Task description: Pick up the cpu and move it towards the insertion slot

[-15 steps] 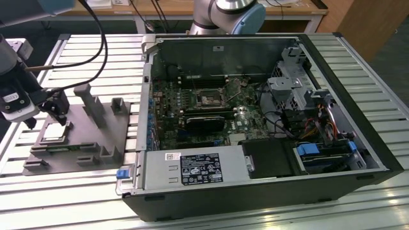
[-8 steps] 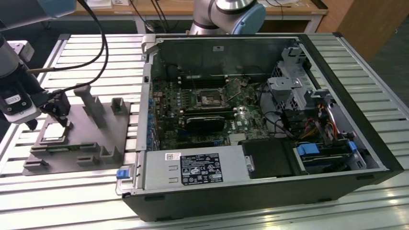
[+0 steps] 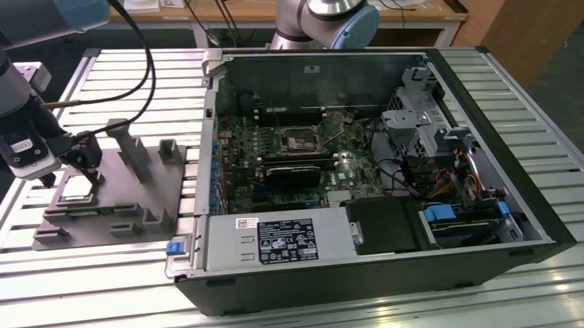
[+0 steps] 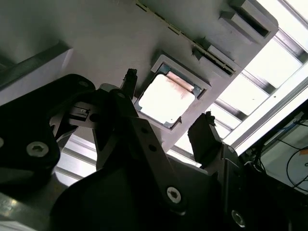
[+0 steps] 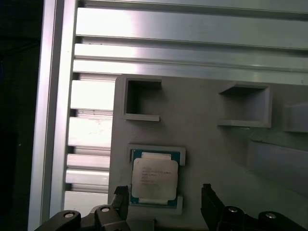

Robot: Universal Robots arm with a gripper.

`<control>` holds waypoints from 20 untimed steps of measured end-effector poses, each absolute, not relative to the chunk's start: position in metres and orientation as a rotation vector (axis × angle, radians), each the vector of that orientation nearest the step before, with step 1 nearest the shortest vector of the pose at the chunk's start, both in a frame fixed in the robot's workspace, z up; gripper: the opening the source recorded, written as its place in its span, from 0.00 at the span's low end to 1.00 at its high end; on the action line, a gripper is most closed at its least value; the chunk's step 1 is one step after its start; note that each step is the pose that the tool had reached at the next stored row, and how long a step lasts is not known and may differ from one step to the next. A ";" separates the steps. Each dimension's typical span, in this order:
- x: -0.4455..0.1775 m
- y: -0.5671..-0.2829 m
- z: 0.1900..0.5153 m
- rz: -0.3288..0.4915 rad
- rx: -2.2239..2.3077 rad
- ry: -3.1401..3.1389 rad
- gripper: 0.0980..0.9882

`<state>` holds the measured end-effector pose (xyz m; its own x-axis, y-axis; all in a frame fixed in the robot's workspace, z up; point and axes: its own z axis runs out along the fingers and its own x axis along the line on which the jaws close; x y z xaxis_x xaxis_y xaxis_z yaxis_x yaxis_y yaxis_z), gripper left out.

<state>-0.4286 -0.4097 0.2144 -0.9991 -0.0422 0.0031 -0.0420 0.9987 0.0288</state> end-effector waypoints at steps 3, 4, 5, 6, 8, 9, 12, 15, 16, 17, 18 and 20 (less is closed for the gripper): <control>-0.429 -0.410 0.213 -0.045 0.066 -3.137 0.68; -0.429 -0.410 0.212 -0.045 0.066 -3.137 0.68; -0.429 -0.410 0.211 -0.045 0.066 -3.137 0.68; -0.429 -0.410 0.211 -0.045 0.066 -3.137 0.68; -0.429 -0.410 0.209 -0.045 0.066 -3.137 0.68; -0.429 -0.410 0.209 -0.045 0.066 -3.137 0.68; -0.429 -0.410 0.207 -0.045 0.066 -3.137 0.68; -0.429 -0.410 0.205 -0.044 0.066 -3.137 0.68; -0.429 -0.410 0.205 -0.044 0.066 -3.137 0.68; -0.429 -0.410 0.204 -0.044 0.066 -3.137 0.68; -0.429 -0.410 0.204 -0.044 0.066 -3.137 0.68; -0.429 -0.410 0.203 -0.044 0.066 -3.137 0.68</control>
<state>-0.4287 -0.4097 0.2028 -0.9991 -0.0421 0.0031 -0.0420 0.9987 0.0281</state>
